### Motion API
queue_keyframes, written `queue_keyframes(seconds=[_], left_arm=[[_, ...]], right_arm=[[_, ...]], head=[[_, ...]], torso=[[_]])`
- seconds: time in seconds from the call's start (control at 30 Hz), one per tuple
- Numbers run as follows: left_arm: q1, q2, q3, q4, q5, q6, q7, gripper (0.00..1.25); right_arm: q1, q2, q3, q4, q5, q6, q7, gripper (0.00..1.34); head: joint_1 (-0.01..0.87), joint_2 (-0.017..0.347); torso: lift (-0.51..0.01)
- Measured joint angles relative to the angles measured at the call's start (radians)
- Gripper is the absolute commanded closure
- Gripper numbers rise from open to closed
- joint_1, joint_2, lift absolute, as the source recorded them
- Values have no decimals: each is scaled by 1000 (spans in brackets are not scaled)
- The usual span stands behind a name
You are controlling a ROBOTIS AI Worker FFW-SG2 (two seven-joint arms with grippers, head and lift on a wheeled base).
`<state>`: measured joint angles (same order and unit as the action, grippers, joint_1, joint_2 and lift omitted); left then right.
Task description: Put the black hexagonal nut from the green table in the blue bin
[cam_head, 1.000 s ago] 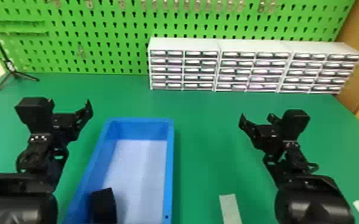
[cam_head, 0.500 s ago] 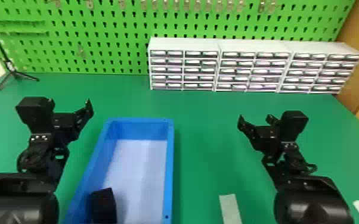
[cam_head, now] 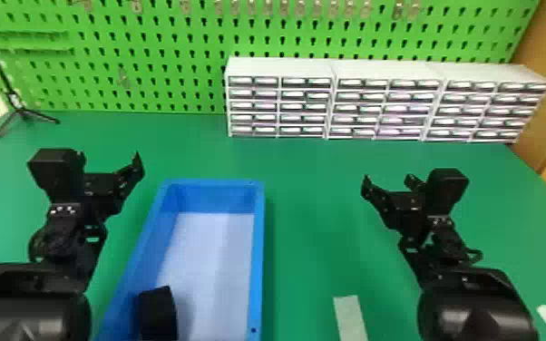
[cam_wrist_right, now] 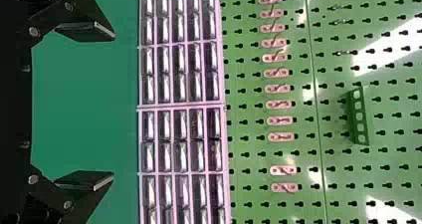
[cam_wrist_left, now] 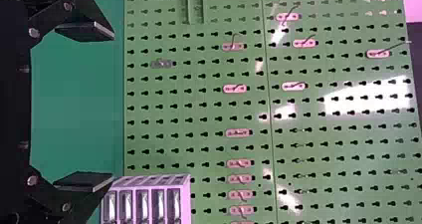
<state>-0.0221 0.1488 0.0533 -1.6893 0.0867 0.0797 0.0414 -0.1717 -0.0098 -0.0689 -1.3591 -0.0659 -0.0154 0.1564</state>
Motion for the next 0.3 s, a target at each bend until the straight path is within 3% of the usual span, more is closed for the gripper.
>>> queue_keyframes(seconds=[0.3], left_arm=[[-3, 0, -4, 5, -1, 0, 0, 266]], right_arm=[[2, -3, 4, 0, -1, 0, 0, 292]], head=[[683, 28]], torso=[[-96]])
